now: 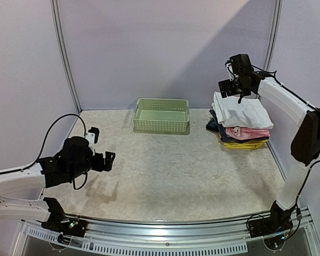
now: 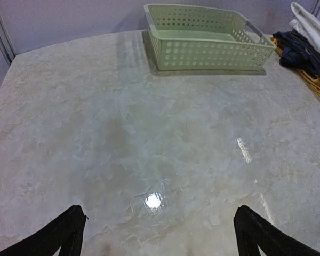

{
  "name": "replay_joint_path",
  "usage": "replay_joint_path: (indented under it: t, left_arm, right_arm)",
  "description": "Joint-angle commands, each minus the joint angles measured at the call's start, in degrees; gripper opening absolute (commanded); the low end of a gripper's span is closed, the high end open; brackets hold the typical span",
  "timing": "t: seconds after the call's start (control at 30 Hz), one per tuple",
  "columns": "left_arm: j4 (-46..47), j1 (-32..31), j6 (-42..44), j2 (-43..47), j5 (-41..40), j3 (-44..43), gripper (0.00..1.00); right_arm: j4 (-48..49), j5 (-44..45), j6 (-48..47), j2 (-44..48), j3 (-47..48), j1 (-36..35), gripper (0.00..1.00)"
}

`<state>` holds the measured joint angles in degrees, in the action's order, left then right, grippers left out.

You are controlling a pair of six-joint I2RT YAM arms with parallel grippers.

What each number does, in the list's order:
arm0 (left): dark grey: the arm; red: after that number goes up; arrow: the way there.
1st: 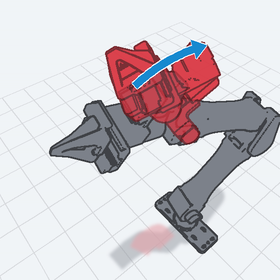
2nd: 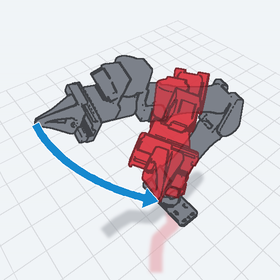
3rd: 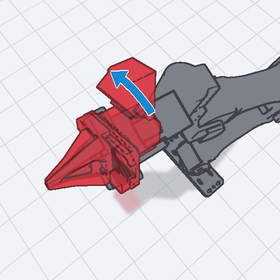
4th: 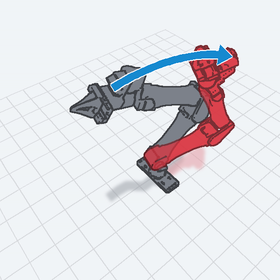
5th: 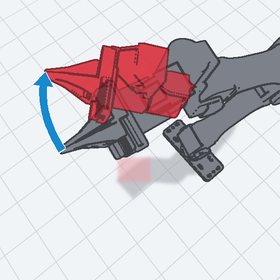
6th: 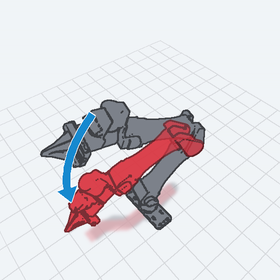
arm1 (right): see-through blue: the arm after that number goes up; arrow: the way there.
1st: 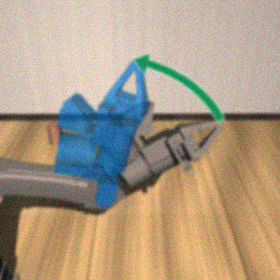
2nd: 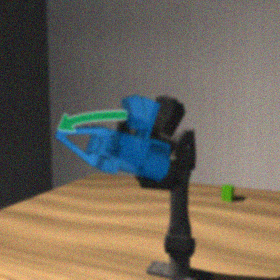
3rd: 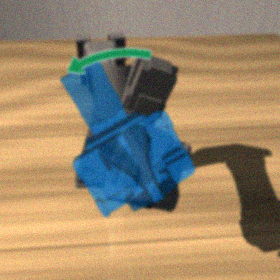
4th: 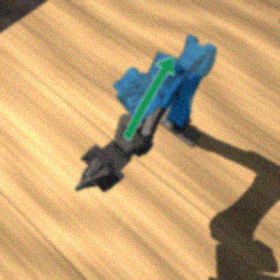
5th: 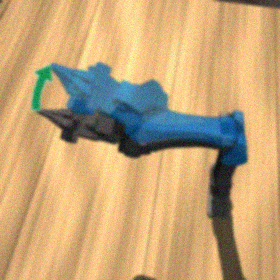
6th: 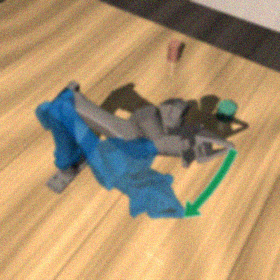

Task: Fold and stack the mixed laundry pile
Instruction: Reset both arms

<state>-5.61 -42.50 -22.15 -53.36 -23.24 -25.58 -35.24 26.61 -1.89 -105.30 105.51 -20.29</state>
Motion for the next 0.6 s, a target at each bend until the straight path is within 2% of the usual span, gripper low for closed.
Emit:
replay_joint_path:
  t: [0.0, 0.33, 0.57]
  left_arm:
    - [-3.63, -0.57, 1.35, 0.63, -1.20, -4.57, 1.00]
    - [-7.36, -0.57, 5.01, -2.26, -5.02, -14.14, 1.00]
    - [-7.43, 0.14, 10.66, -5.97, -14.50, -19.21, 1.00]
  right_arm:
    - [-2.61, -8.71, 5.10, 5.66, -4.33, -2.51, 0.99]
    - [5.04, -17.97, 9.48, 21.07, -21.83, -6.93, 0.99]
    - [13.29, -22.49, 12.35, 34.39, -37.20, -7.04, 0.99]
